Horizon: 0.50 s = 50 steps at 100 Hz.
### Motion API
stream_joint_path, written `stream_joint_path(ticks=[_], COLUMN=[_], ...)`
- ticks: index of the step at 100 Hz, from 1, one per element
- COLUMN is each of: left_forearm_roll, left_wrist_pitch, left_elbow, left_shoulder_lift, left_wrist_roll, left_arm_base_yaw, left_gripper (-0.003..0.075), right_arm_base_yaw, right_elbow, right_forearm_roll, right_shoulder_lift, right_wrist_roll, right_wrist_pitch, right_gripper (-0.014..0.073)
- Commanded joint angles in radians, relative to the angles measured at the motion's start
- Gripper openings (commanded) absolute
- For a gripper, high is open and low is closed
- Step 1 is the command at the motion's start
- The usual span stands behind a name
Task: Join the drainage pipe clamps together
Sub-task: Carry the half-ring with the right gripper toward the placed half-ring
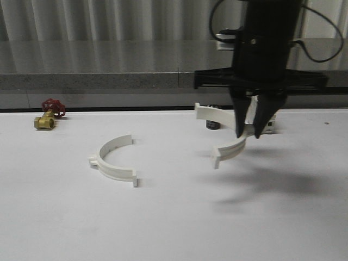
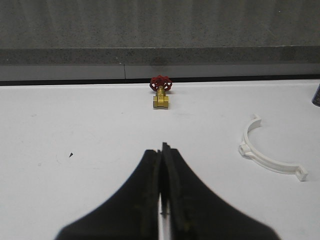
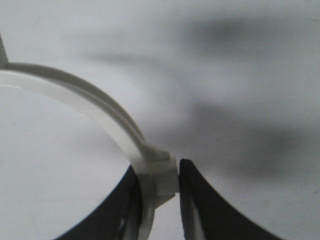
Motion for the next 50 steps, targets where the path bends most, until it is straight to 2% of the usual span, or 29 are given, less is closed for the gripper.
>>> stream_joint_path(ticks=[1,50], left_forearm_roll=[-0.002,-0.002], left_wrist_pitch=[-0.082,-0.082], left_elbow=[-0.025,-0.025], left_shoulder_lift=[0.011,0.011], left_wrist_roll=[-0.002,-0.002], left_arm_base_yaw=[0.003,0.003], left_gripper=[-0.0021,-0.0021], right_arm_base_yaw=[0.031,0.092], right_elbow=[-0.083,-0.359], right_forearm_roll=[-0.020,0.024], right_shoulder_lift=[-0.002,0.213], right_wrist_roll=[0.009,0.007], right_wrist_pitch=[0.004,0.062], right_gripper=[-0.0030,-0.0030])
